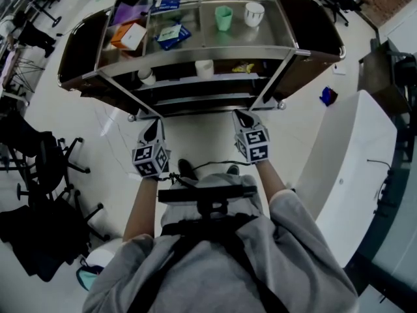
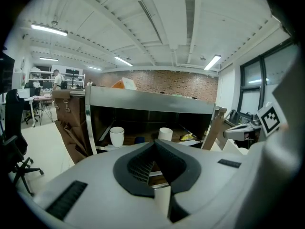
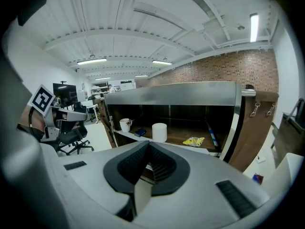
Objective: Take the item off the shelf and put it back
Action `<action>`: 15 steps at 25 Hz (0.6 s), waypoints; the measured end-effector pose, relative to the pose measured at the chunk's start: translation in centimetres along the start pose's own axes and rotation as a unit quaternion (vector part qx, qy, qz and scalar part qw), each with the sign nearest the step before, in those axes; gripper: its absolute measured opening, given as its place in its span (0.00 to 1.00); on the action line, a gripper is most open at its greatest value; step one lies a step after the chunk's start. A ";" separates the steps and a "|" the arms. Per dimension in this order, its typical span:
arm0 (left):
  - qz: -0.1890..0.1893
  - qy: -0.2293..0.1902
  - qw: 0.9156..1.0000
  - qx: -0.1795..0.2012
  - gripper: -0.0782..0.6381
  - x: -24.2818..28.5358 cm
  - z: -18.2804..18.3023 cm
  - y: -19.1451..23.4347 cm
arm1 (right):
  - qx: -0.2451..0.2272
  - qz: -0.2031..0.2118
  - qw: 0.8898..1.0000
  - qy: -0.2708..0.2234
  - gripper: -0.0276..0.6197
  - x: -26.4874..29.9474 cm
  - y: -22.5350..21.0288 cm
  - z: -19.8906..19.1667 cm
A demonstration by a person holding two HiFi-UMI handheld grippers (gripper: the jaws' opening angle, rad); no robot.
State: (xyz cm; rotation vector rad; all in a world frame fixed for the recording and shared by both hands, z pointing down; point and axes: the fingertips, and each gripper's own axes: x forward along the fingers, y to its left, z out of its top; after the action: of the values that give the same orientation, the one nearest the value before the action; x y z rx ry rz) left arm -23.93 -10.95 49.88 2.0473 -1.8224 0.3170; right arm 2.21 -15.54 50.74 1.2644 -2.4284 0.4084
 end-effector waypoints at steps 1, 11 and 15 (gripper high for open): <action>0.001 0.002 1.000 -0.001 0.12 0.0 -0.1 0.0 | 0.001 0.000 1.000 0.001 0.05 0.0 -0.1 -0.1; 0.002 0.000 1.000 -0.004 0.12 0.8 0.2 0.1 | 0.002 0.002 1.000 0.009 0.06 0.9 -0.8 -0.2; 0.001 0.002 1.000 -0.003 0.12 0.9 0.4 -0.1 | 0.000 0.005 1.000 0.012 0.05 1.3 -0.9 0.0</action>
State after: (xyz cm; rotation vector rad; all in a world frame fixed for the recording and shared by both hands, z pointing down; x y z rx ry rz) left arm -23.77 -11.95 49.89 2.0402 -1.8212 0.3150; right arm 2.30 -16.92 51.42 1.2398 -2.4167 0.4234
